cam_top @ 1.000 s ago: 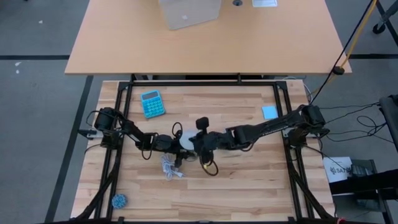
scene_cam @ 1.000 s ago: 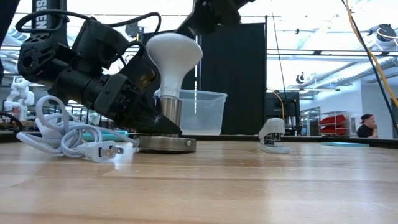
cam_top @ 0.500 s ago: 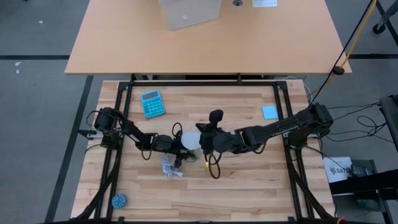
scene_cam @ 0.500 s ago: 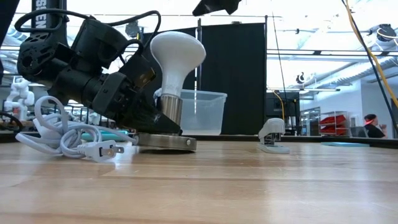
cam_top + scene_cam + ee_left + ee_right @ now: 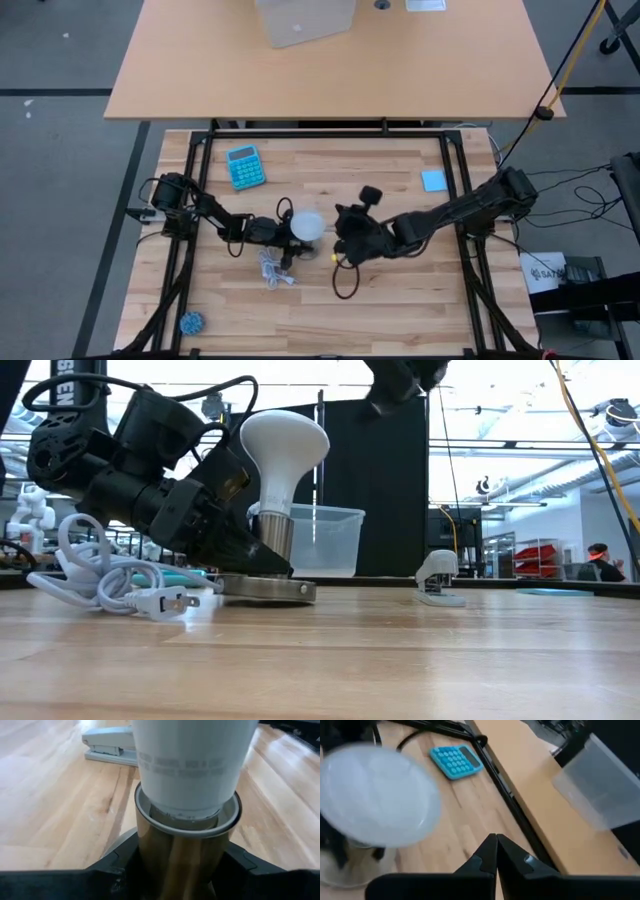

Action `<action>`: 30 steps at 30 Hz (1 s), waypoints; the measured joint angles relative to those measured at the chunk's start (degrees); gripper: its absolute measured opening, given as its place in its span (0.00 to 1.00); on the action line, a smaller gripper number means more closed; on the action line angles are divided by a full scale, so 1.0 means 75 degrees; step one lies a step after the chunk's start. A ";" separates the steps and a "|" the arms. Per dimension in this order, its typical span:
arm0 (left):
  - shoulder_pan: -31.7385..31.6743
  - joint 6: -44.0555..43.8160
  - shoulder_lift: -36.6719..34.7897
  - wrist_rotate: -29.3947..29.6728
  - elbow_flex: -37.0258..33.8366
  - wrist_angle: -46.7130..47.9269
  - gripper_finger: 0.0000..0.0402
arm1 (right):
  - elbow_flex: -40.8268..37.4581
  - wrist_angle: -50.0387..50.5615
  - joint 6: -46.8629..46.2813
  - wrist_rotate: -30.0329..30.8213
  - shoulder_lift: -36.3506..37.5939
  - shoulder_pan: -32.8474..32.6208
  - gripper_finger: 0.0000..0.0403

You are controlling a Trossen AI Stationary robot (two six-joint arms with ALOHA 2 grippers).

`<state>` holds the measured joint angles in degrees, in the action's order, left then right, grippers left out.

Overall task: Screw lightbulb
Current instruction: Remove the light bulb from the lamp

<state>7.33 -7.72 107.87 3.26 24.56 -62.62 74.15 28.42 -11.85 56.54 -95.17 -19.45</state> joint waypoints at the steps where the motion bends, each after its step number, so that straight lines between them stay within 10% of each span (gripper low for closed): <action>1: 0.0032 0.0075 0.0000 0.0097 0.0000 0.0000 0.44 | -0.0159 0.0007 -0.0241 0.0083 -0.0007 -0.0061 0.00; 20: 0.0060 0.0768 0.0000 0.1706 0.0003 -0.0368 0.44 | -0.4329 -0.7643 -0.1140 -0.0010 -0.0350 -0.0421 0.00; 30: -0.0462 0.0483 0.0000 0.1165 0.0026 -0.0360 0.51 | -0.4409 -0.8398 -0.0589 -0.0189 -0.0698 -0.0254 0.00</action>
<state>3.86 -4.10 107.87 11.99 24.75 -65.33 41.08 -34.57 -16.26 55.12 -100.40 -21.36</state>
